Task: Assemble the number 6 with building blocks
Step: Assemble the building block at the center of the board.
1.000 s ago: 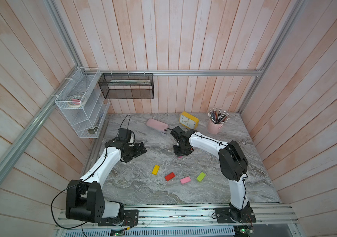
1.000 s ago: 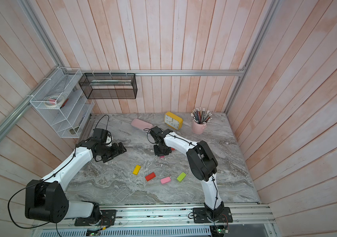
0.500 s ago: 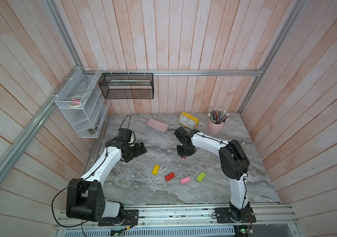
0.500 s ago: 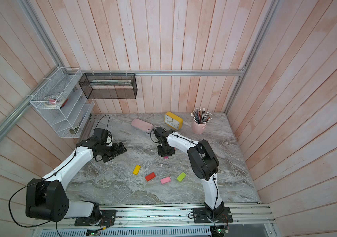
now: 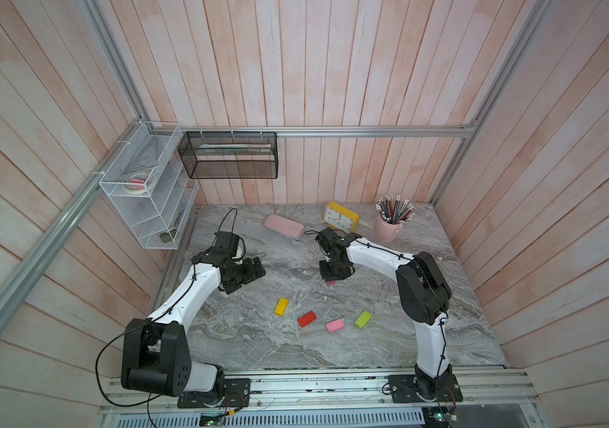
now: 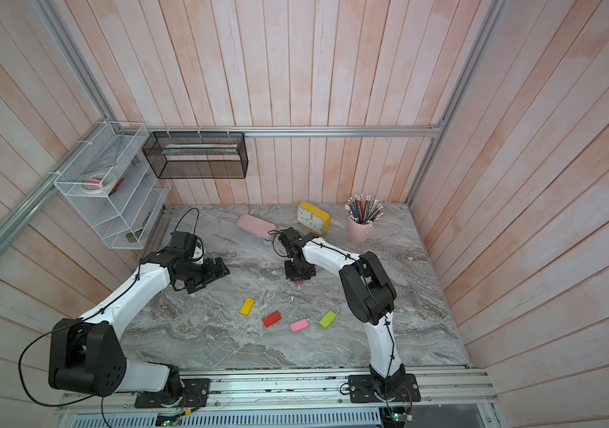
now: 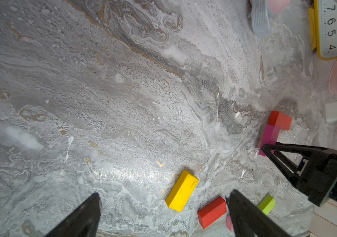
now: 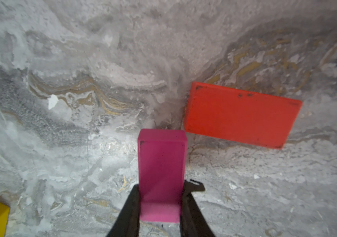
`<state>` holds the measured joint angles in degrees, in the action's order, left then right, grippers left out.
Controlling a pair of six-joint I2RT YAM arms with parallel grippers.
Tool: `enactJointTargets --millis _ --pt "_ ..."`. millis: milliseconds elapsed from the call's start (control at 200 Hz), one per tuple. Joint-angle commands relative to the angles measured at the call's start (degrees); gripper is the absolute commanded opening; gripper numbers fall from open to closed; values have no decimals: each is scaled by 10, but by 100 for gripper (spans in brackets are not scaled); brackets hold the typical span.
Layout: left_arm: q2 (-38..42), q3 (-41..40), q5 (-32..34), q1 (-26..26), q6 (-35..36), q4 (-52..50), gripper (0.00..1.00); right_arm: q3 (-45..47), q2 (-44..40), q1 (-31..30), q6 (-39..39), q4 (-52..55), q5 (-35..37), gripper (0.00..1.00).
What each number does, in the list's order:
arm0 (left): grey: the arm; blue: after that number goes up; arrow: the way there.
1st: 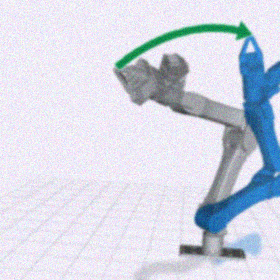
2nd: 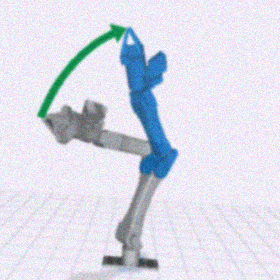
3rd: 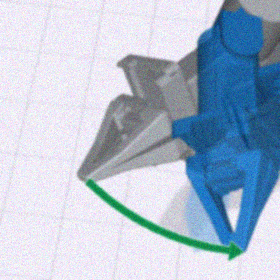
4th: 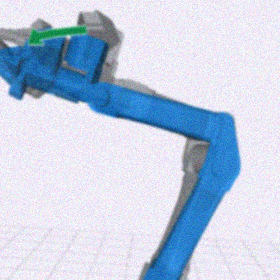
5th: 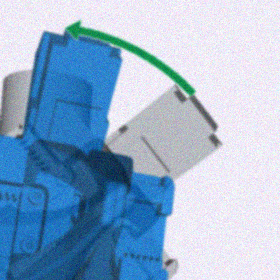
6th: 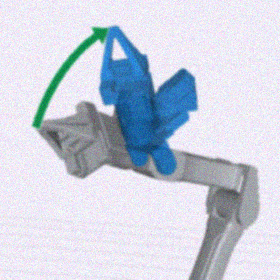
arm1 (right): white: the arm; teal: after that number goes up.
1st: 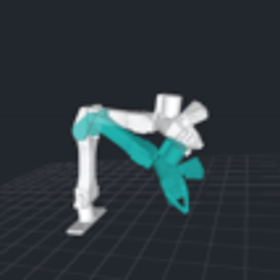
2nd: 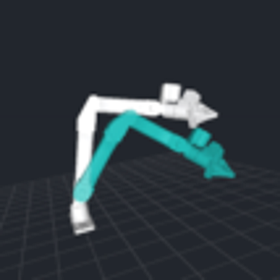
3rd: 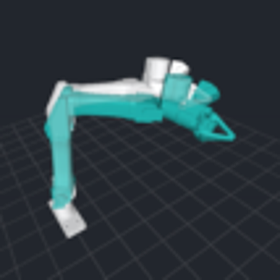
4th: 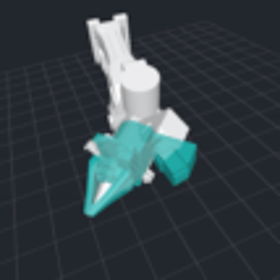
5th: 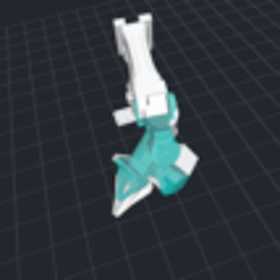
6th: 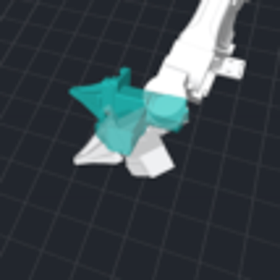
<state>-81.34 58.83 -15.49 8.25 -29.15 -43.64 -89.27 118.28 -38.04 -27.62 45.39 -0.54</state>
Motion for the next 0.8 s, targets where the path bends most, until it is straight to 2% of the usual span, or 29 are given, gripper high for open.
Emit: enactJointTargets --millis 0,460,795 --pt "-10 17 -2 -3 1 11 98 -6 -3 -2 2 3 0 26" --pt "-29 37 -3 -6 18 4 98 -51 39 -1 -23 16 -4 26" --pt "-38 49 -9 -14 30 0 98 -50 48 -1 -49 26 6 27"
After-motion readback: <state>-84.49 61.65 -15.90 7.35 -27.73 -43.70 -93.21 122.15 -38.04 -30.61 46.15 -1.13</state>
